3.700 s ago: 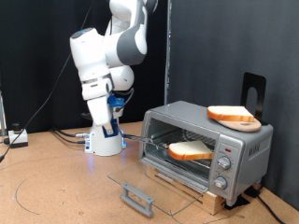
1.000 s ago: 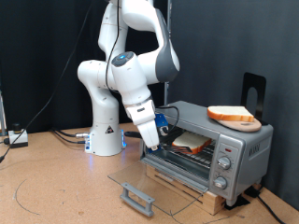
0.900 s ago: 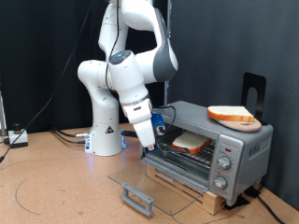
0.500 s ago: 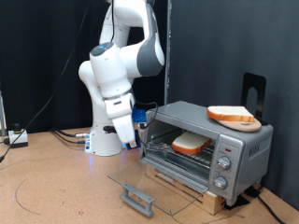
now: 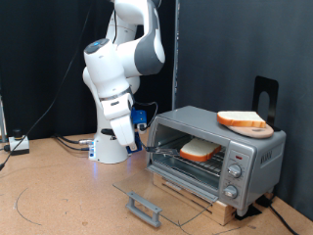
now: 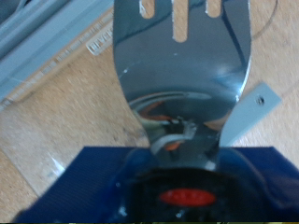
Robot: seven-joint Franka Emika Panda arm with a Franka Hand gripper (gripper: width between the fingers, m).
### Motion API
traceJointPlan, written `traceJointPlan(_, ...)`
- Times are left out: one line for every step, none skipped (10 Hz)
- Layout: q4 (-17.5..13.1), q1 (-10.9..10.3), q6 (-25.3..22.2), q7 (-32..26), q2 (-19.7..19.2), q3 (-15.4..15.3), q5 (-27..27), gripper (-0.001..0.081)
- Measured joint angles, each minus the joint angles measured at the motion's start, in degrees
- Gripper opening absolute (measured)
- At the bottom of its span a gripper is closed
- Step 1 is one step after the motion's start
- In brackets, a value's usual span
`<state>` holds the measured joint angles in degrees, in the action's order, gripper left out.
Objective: Make a piece of toast with the oven
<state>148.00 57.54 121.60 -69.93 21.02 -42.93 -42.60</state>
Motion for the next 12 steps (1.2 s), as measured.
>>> traceJointPlan(-0.51, -0.6, -3.92, -2.58, 1.42, 1.79, -0.98, 0.0396)
traceJointPlan(-0.92, -1.13, -7.83, -5.12, 3.21, 3.65, -1.73, 0.0396)
traceJointPlan(-1.26, -1.5, -11.58, -7.3, 5.02, 5.42, -2.17, 0.0396)
traceJointPlan(-1.61, -1.79, -14.98, -8.81, 6.73, 7.1, -2.39, 0.0396)
traceJointPlan(-1.99, -1.94, -17.93, -9.72, 8.35, 8.65, -2.53, 0.0396)
traceJointPlan(-2.28, -2.03, -20.06, -10.02, 10.05, 10.16, -2.99, 0.0396)
traceJointPlan(-2.47, -2.08, -21.32, -10.05, 11.78, 11.42, -3.19, 0.0396)
traceJointPlan(-2.24, -2.19, -22.27, -10.05, 13.65, 12.13, -3.44, 0.0396)
traceJointPlan(-2.14, -2.19, -22.3, -10.05, 13.51, 11.99, -3.39, 0.0396)
traceJointPlan(-2.11, -2.51, -23.96, -10.78, 13.4, 11.91, -3.38, 0.0396)
traceJointPlan(-2.08, -3.56, -26.29, -12.19, 13.5, 11.86, -3.51, 0.0396)
traceJointPlan(-1.95, -5.2, -28.07, -13.56, 13.86, 11.76, -3.9, 0.0396)
